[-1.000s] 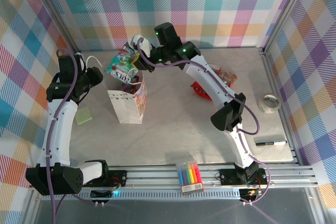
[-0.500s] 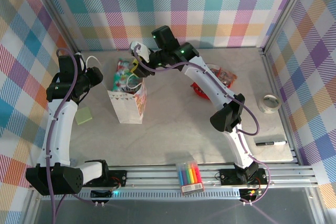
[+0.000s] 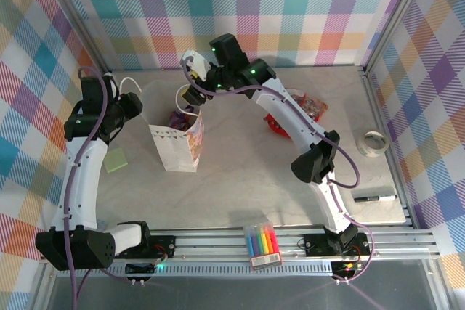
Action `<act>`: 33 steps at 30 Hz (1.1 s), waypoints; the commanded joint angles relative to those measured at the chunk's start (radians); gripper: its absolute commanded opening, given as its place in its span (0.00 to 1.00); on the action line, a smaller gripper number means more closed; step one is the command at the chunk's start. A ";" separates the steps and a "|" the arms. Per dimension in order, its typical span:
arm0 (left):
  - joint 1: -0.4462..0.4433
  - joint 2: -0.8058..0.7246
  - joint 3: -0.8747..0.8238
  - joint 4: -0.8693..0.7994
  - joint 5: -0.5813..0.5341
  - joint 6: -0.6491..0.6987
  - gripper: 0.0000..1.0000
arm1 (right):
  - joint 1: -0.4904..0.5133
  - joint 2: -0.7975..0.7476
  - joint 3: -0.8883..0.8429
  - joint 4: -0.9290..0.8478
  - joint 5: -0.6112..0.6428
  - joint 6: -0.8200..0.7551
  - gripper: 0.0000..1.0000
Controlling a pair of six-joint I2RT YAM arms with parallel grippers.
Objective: Place the snacks into the paper bag
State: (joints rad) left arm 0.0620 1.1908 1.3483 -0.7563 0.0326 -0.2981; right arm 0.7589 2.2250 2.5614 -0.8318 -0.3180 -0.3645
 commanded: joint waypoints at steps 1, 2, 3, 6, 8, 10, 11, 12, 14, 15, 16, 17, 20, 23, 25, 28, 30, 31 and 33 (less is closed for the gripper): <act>0.013 -0.002 0.027 0.008 0.004 0.010 0.37 | 0.007 -0.084 0.023 0.014 0.040 0.107 0.68; 0.012 0.001 0.032 0.008 0.006 0.008 0.37 | 0.006 -0.094 0.023 0.010 0.054 0.139 0.67; 0.013 0.005 0.037 0.009 0.009 0.008 0.37 | 0.007 -0.107 0.022 0.003 0.063 0.171 0.67; 0.013 0.014 0.048 0.014 0.009 0.004 0.37 | 0.007 -0.145 0.011 -0.016 0.057 0.250 0.66; 0.013 0.019 0.054 0.020 0.008 -0.001 0.37 | 0.007 -0.172 -0.017 -0.022 0.025 0.306 0.66; 0.013 0.020 0.055 0.027 0.008 -0.006 0.37 | 0.006 -0.188 -0.037 -0.034 -0.005 0.349 0.66; 0.013 0.020 0.056 0.031 0.006 -0.007 0.37 | 0.007 -0.193 -0.045 -0.043 -0.020 0.369 0.66; 0.013 0.021 0.059 0.034 0.004 -0.008 0.37 | 0.006 -0.195 -0.053 -0.050 -0.034 0.388 0.66; 0.013 0.024 0.064 0.034 0.001 -0.009 0.37 | 0.007 -0.197 -0.071 -0.056 -0.055 0.418 0.66; 0.013 0.026 0.067 0.034 0.001 -0.008 0.37 | 0.006 -0.196 -0.080 -0.058 -0.060 0.432 0.66; 0.012 0.029 0.069 0.034 0.002 -0.007 0.37 | 0.006 -0.194 -0.086 -0.059 -0.062 0.441 0.65; 0.013 0.032 0.073 0.034 0.004 -0.006 0.38 | 0.007 -0.192 -0.092 -0.063 -0.064 0.452 0.65; 0.013 0.045 0.081 0.032 0.020 0.011 0.38 | 0.007 -0.180 -0.111 -0.069 -0.069 0.483 0.66; 0.013 0.061 0.094 0.015 0.031 0.031 0.38 | 0.007 -0.155 -0.114 -0.064 -0.089 0.518 0.67; 0.013 0.065 0.094 0.018 0.044 0.036 0.38 | 0.007 -0.136 -0.113 -0.046 -0.129 0.544 0.67; 0.012 0.069 0.094 0.025 0.049 0.042 0.38 | 0.006 -0.108 -0.104 -0.020 -0.171 0.585 0.67; 0.012 0.070 0.099 0.025 0.046 0.045 0.38 | 0.007 -0.085 -0.090 -0.018 -0.193 0.608 0.67; 0.013 0.071 0.103 0.026 0.044 0.047 0.38 | 0.007 -0.077 -0.085 -0.018 -0.201 0.619 0.66; 0.013 0.072 0.112 0.022 0.036 0.051 0.38 | 0.006 -0.060 -0.079 -0.011 -0.229 0.642 0.66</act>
State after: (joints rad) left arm 0.0624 1.2579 1.4216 -0.7494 0.0624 -0.2680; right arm 0.7597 2.1391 2.4516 -0.8654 -0.4736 0.2157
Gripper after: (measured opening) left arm 0.377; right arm 0.661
